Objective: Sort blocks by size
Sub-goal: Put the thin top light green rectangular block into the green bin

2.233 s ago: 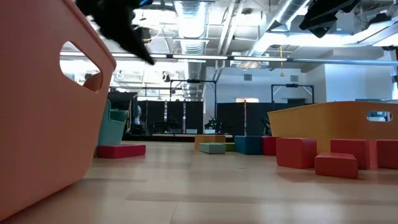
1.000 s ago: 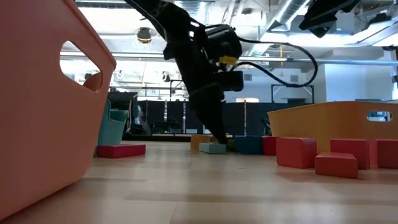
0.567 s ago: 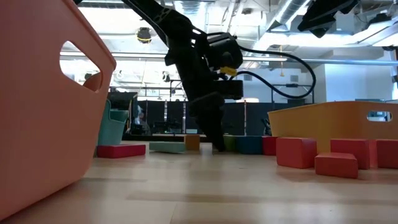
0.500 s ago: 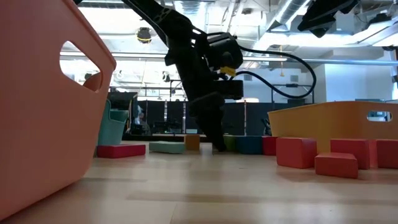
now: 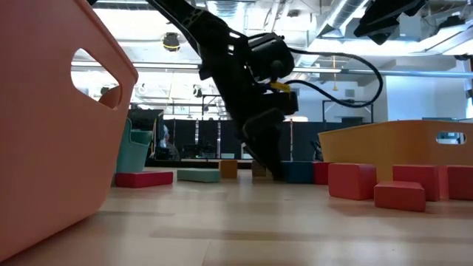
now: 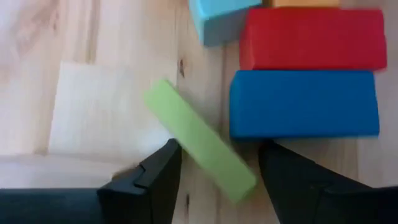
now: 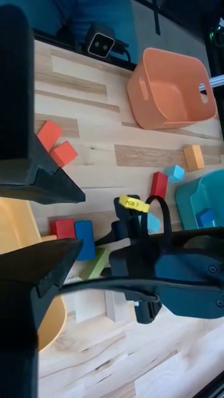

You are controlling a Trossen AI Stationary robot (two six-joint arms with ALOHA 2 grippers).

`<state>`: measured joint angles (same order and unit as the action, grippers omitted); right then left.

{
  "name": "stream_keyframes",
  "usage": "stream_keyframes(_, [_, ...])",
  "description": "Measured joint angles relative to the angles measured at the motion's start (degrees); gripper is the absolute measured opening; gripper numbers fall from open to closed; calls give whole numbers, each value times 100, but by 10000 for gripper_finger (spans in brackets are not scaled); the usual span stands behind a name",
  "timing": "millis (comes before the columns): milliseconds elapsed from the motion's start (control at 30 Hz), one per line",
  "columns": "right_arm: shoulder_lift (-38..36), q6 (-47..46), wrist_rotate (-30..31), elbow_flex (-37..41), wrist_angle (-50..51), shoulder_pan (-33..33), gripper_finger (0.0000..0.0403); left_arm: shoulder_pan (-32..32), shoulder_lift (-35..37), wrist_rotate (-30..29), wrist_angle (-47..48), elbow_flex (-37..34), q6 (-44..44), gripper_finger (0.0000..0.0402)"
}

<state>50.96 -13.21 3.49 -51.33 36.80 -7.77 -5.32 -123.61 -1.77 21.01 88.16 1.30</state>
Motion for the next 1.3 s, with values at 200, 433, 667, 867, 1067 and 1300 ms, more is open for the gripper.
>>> stream_keyframes(200, [0,0,7,0,2,-2,133,-28,1,-197,-36,0,-137,197])
stream_keyframes(433, [1,2,7,2,0,-2,133,-37,4,-306,107,0,79,127])
stream_keyframes(667, [1,12,7,4,0,-2,133,2,54,-314,279,2,408,53])
stream_keyframes(867, [2,17,7,4,0,-2,133,18,392,-325,705,2,544,54])
stream_keyframes(1067, [2,17,8,4,2,-2,133,66,1189,-455,1967,2,599,62])
stream_keyframes(1300, [2,18,7,4,20,-7,133,417,2450,-1198,3872,5,218,60])
